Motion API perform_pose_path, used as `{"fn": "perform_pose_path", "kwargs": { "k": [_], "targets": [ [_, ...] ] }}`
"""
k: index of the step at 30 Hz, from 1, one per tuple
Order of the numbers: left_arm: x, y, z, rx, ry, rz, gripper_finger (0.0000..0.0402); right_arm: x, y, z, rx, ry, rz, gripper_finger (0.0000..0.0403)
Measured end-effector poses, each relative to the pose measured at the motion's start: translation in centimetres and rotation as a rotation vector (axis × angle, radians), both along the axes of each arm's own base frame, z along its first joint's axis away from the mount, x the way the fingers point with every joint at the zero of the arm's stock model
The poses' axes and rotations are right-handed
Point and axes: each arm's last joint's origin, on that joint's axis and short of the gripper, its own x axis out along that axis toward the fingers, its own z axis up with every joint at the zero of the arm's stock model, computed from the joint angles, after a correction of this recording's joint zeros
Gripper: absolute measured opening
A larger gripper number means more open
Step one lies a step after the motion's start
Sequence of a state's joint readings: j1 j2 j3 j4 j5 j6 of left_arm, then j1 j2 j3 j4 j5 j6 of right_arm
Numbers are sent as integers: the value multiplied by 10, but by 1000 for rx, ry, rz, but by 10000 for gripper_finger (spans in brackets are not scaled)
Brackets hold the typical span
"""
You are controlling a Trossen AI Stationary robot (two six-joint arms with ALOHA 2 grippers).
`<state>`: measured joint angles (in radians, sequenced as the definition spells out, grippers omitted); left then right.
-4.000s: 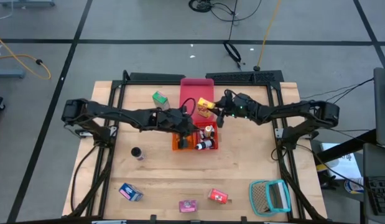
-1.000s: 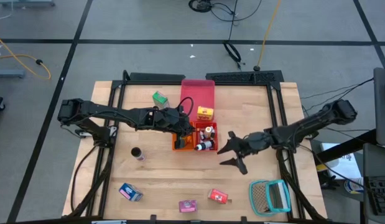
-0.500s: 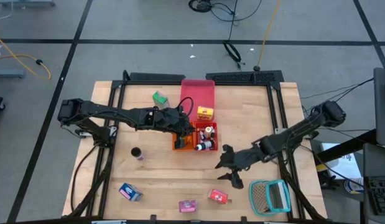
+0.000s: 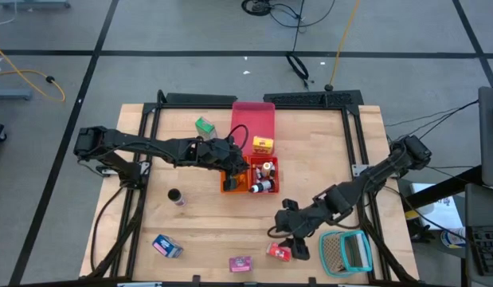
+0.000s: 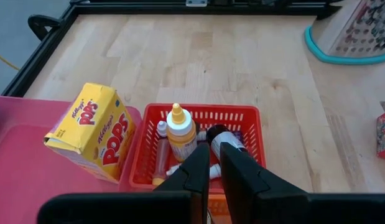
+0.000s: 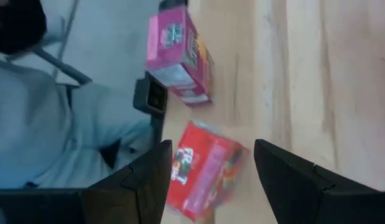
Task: Pick & Place Kitchen Items
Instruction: Put the red cereal box into the pink bin
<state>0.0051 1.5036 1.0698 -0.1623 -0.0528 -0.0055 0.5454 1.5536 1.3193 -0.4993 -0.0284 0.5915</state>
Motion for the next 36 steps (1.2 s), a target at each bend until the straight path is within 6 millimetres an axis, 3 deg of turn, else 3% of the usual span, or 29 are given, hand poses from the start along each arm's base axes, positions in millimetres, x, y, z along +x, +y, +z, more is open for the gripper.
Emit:
{"fn": "perform_pose_path", "kwargs": {
  "k": [12, 27, 36],
  "targets": [
    [0, 0, 0, -6, 6, 4, 42, 1, 24, -25, 91, 158, -34, 204],
    [0, 0, -1, -6, 6, 3, 42, 2, 25, -31, 120, 212, -41, 196],
    [0, 0, -1, 0, 7, 0, 42, 10, 28, -46, 119, 254, -63, 196]
  ]
}}
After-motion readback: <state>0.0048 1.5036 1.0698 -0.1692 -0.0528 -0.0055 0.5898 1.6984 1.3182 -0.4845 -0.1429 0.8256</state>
